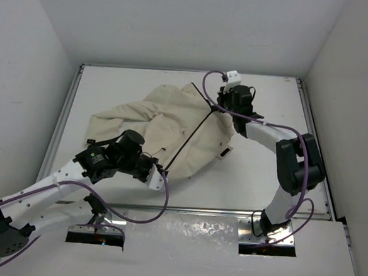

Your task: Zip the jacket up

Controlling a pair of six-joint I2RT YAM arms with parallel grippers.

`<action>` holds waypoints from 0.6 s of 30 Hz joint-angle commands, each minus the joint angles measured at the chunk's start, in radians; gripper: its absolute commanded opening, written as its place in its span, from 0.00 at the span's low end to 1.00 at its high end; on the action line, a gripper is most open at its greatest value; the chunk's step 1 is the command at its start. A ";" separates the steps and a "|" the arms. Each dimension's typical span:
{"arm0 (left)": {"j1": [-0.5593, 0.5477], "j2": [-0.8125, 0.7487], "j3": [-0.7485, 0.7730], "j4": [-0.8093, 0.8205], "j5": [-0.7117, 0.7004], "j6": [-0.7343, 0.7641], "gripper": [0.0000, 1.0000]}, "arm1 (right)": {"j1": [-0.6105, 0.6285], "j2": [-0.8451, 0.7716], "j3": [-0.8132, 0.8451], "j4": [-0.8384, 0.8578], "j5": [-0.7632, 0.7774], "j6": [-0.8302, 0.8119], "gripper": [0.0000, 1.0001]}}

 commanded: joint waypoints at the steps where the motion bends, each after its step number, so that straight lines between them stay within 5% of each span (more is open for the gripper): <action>1: -0.003 -0.045 0.076 -0.414 0.078 0.128 0.00 | -0.108 0.001 0.134 0.020 0.173 -0.128 0.00; 18: -0.003 -0.111 0.070 -0.582 -0.108 0.126 0.00 | -0.331 0.039 0.326 -0.094 0.302 -0.423 0.00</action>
